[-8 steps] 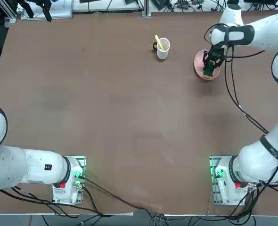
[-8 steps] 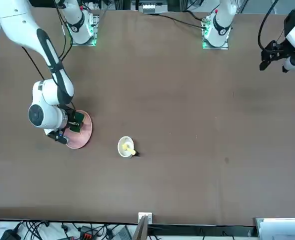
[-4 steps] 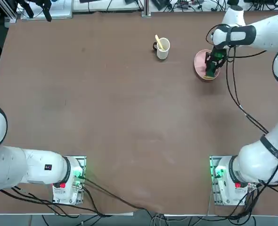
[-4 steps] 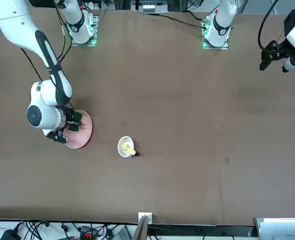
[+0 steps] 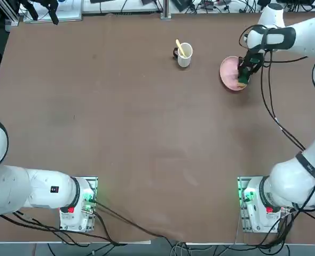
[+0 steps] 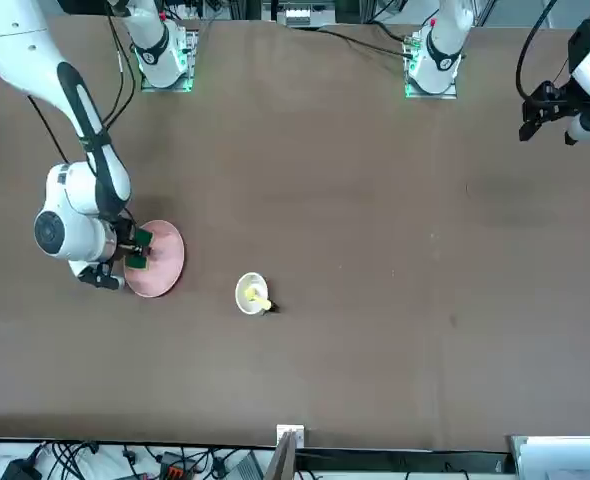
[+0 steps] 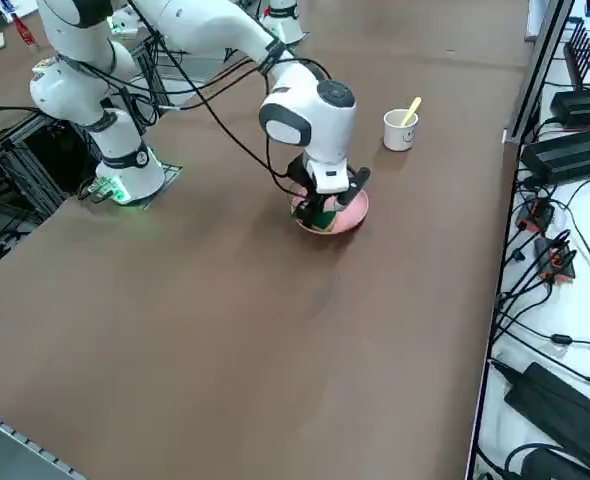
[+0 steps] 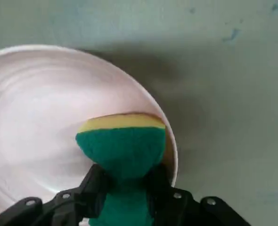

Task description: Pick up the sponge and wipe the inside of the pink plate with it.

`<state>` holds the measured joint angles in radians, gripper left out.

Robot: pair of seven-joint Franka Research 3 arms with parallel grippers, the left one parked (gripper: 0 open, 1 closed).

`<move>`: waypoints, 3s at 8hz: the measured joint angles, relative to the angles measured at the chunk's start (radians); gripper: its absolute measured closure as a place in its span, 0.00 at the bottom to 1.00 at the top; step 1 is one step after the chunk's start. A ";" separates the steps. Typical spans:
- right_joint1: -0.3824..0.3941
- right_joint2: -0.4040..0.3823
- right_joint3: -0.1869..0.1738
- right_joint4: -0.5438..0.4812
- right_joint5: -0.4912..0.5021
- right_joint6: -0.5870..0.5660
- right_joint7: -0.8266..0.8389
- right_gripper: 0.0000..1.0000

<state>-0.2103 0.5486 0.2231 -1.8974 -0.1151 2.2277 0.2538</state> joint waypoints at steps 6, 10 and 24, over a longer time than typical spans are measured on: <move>0.061 0.067 0.014 0.085 0.026 0.084 0.126 0.53; 0.130 0.076 0.015 0.092 0.038 0.095 0.265 0.52; 0.004 -0.031 0.009 -0.108 0.031 0.177 0.052 0.53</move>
<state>-0.2059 0.5179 0.2318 -2.0054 -0.0843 2.4049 0.3057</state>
